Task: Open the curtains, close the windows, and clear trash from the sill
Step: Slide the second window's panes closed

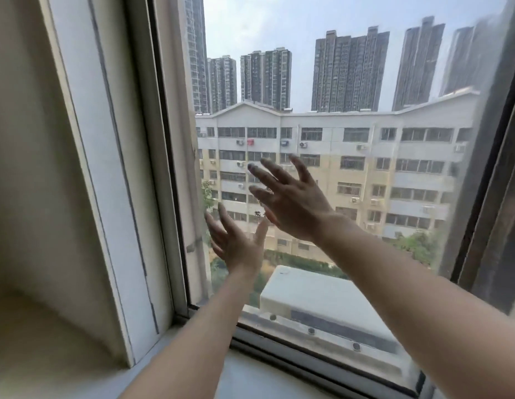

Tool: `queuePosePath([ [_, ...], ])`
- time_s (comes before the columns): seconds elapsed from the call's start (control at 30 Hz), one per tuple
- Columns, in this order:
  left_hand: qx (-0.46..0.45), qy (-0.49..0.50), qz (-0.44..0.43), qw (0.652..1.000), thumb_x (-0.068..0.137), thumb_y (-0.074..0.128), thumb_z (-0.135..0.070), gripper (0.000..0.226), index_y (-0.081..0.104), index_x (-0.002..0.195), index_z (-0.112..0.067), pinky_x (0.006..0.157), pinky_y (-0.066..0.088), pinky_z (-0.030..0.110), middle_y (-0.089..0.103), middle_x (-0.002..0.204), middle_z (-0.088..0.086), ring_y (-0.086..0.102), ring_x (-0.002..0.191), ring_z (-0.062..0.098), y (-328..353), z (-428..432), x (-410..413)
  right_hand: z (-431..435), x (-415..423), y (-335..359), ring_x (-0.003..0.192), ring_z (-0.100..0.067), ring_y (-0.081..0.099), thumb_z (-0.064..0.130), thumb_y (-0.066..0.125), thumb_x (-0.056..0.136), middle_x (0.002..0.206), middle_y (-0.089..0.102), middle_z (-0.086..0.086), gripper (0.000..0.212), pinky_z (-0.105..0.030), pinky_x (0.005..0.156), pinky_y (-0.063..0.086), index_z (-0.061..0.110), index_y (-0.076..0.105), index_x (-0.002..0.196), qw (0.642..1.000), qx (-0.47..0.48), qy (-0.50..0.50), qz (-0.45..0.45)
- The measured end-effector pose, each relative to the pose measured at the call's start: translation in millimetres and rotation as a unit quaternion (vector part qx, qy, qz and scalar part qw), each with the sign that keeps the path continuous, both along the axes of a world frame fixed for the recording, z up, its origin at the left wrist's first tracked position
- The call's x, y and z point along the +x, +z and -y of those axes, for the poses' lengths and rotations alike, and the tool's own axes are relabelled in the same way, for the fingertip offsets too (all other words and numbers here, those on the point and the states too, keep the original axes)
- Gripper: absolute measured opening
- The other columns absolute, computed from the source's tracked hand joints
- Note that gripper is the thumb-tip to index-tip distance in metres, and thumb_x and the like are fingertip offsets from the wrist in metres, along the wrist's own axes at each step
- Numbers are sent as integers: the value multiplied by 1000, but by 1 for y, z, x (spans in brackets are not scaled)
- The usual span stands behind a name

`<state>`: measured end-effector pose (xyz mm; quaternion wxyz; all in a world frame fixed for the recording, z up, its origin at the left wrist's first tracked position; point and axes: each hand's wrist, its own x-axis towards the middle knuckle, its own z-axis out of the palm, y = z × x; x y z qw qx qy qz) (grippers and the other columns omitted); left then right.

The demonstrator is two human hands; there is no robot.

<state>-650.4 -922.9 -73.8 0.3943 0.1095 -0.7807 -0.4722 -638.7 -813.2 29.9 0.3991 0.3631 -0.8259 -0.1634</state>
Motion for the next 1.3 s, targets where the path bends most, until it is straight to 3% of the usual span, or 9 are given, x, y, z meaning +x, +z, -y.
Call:
queuePosePath([
  [0.17, 28, -48, 84, 995, 63, 69, -59, 122, -13, 145, -21, 112, 3, 56, -21, 152, 16, -12, 141, 29, -19, 63, -21, 90, -37, -6, 146, -21, 3, 36, 39, 96, 158, 10, 0, 48, -53, 111, -12, 26, 32, 142, 998, 55, 17, 5],
  [0.3, 23, -136, 121, 983, 20, 41, -95, 153, -25, 141, -27, 109, 2, 61, -34, 148, 13, -25, 137, 30, -25, 64, -30, 102, -64, -9, 143, -20, -16, 51, 26, 96, 157, -13, 3, 61, -50, 108, -21, 29, 4, 148, 996, 54, -63, -36],
  [0.47, 16, -104, 130, 986, 49, 72, -64, 142, -32, 136, -24, 107, -1, 64, -40, 144, 14, -32, 134, 32, -23, 49, -42, 94, -73, -13, 140, -21, -26, 64, 19, 90, 154, -26, 4, 71, -50, 106, -23, 31, -11, 146, 988, 86, -96, -84],
  [0.63, 13, -96, 118, 988, 47, 67, -67, 140, -31, 137, -25, 105, 2, 67, -37, 146, 12, -30, 135, 31, -27, 46, -43, 84, -71, -14, 142, -20, -22, 66, 21, 89, 155, -22, 6, 72, -50, 104, -25, 34, -8, 146, 989, 72, -92, -90],
  [1.03, 15, -97, 101, 990, 13, 31, -100, 156, -34, 135, -28, 104, -3, 66, -39, 145, 12, -32, 134, 30, -30, 0, -29, 28, -56, -20, 142, -20, -22, 62, 18, 91, 155, -21, 6, 68, -53, 105, -22, 32, -10, 146, 989, 64, -97, -95],
  [1.1, 12, -102, 105, 989, 16, 30, -100, 153, -35, 135, -29, 104, -4, 66, -40, 145, 11, -33, 134, 30, -31, -14, -27, 12, -47, -17, 144, -20, -15, 61, 21, 92, 157, -14, 5, 68, -53, 107, -20, 31, -3, 147, 989, 65, -108, -84],
  [1.17, 7, -95, 104, 990, 21, 27, -100, 147, -32, 136, -31, 105, -2, 65, -37, 147, 9, -29, 136, 29, -34, -26, -23, 2, -39, -13, 145, -20, 11, 57, 31, 92, 158, 15, 4, 60, -52, 114, -4, 32, 22, 145, 982, 92, -117, -116],
  [1.23, 22, -75, 82, 994, 31, 24, -100, 137, -21, 141, -33, 107, 5, 60, -20, 153, 5, -13, 140, 28, -38, -28, -18, 5, -34, -10, 124, -14, 50, 51, 41, 87, 131, 58, 11, 43, -43, 110, 19, 33, 58, 123, 974, 101, -103, -173],
  [1.3, 49, -42, 41, 997, 47, 25, -95, 120, -8, 145, -32, 108, 14, 55, 3, 153, 6, 9, 138, 28, -38, -17, -13, 20, -28, -1, 99, -7, 63, 46, 46, 82, 96, 70, 16, 39, -37, 102, 22, 31, 67, 112, 978, 69, -69, -186],
])
